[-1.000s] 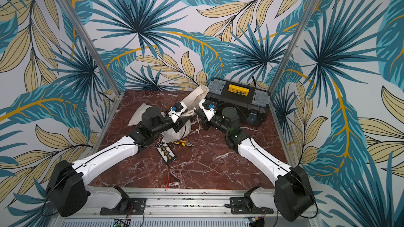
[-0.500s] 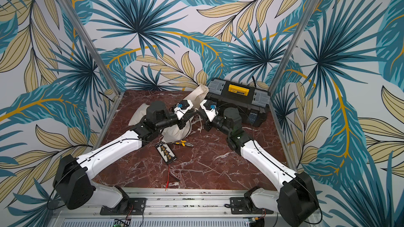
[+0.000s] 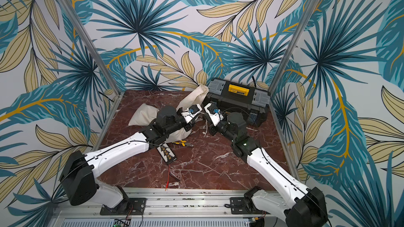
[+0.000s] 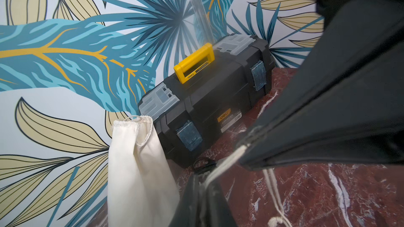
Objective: Close the soil bag
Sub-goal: Frap the soil bag at the center of the board.
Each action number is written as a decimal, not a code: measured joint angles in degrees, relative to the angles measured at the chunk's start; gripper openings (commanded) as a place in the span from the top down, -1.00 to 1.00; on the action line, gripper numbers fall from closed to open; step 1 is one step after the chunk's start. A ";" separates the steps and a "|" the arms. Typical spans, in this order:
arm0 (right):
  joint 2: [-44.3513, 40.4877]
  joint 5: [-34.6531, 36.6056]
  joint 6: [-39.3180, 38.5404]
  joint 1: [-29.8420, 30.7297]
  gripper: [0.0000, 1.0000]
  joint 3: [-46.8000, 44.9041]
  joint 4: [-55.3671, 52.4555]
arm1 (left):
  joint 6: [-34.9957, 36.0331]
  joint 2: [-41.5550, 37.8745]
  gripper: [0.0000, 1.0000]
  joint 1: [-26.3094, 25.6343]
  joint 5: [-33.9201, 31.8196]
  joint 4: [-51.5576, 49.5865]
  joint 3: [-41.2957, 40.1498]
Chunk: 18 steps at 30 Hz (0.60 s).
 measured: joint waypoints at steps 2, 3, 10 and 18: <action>-1.05 1.09 0.17 0.04 1.00 -0.52 -0.55 | -0.22 1.03 0.73 -1.25 -3.06 0.26 0.66; -1.62 1.60 0.35 0.04 1.00 -0.94 -0.72 | -0.48 1.57 0.73 -1.79 -4.48 0.39 1.03; -4.50 5.68 0.57 0.11 1.00 -3.50 -1.92 | -4.48 4.13 0.74 -3.37 -7.85 0.59 2.45; -10.60 8.59 0.52 0.63 1.00 -5.40 -5.09 | -9.73 3.91 0.62 -3.32 -5.70 -1.29 2.38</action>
